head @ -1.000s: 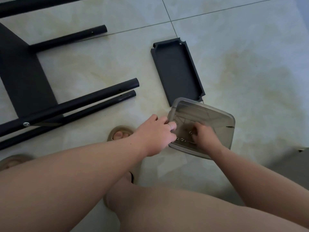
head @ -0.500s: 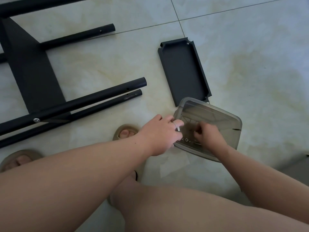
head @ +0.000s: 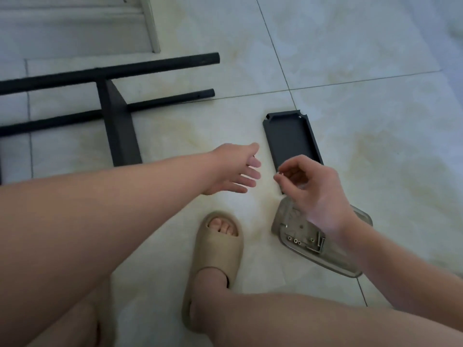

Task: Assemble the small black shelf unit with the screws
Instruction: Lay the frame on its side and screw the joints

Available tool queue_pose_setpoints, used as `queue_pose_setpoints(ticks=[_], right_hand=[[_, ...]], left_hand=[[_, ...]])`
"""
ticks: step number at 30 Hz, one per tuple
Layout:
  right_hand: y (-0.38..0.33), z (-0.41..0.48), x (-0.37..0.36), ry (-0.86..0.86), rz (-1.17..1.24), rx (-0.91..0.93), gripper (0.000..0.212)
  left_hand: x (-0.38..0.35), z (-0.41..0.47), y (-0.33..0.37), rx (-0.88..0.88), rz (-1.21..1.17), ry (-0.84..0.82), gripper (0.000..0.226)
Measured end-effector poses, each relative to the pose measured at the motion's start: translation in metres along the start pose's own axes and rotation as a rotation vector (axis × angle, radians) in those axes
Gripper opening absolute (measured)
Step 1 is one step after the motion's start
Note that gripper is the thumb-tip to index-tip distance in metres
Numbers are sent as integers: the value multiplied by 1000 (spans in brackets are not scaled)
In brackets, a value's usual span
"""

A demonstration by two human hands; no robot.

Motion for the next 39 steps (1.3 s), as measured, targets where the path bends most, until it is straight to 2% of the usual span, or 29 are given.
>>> queue_pose_setpoints(ticks=[3, 8, 12, 15, 17, 20, 24, 27, 31, 34, 39], right_hand=[[-57, 17, -15, -20, -37, 171, 11], [-128, 33, -52, -96, -54, 331, 12], [-157, 38, -80, -92, -58, 381, 9], [-165, 41, -100, -129, -71, 365, 8], [-165, 44, -115, -184, -95, 338, 10], [-159, 53, -139, -306, -229, 341, 26], [-151, 67, -171, -501, -567, 459, 77], [-149, 76, -190, -571, -699, 536, 107], [-144, 88, -213, -594, -765, 531, 118], [-140, 93, -221, -597, -750, 502, 121], [-128, 96, -218, -627, -687, 602, 118]], left_hand=[[34, -26, 12, 57, -219, -116, 59], [92, -59, 19, 64, -299, -157, 61], [142, -71, 5, 107, -210, -22, 49], [180, -76, -13, 112, -183, 97, 27], [205, -76, -24, 84, -199, 152, 29], [237, -74, -33, 29, -257, 193, 39], [265, -70, -45, -9, -310, 169, 40], [270, -62, -64, -34, -230, 197, 34], [262, -46, -89, -4, -41, 201, 23], [253, -34, -96, -35, -12, 172, 27], [248, -20, -97, -81, 88, 140, 26]])
Point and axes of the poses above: each hand's wrist, its own z-axis towards the middle knuckle, its own x-axis out of the back of the hand, y = z × x, the point moved 1 cm from there along z, towards the middle knuckle, and after that the axes turned 5 degrees about -z, right-handed, at the moved point
